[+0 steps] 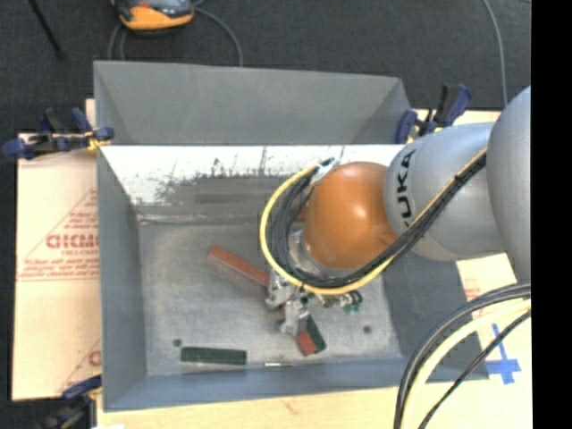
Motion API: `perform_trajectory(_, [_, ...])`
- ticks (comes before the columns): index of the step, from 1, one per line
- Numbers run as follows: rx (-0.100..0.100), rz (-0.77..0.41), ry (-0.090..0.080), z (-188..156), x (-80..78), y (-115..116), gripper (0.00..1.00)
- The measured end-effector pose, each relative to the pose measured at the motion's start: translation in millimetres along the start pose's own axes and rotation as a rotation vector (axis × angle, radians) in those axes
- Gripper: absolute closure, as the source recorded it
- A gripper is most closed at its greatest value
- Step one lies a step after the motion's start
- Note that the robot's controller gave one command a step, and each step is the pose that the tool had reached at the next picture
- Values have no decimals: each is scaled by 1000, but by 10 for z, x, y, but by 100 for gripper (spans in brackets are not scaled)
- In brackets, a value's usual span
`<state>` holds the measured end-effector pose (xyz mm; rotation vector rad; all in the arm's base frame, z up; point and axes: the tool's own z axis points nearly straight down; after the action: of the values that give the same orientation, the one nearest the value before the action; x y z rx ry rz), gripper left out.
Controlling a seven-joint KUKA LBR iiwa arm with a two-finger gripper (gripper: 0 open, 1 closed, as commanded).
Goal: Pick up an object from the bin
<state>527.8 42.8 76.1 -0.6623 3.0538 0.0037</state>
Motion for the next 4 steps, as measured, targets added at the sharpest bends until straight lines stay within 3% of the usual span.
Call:
perform_trajectory(1, [-4,49,19,-353,7,-277,100])
perform_trajectory(2, [2,174,10,-611,-174,-660,100])
perform_trajectory(3, [1,286,12,-589,-456,-428,0])
perform_trajectory(4, [1,288,12,-589,-451,-436,0])
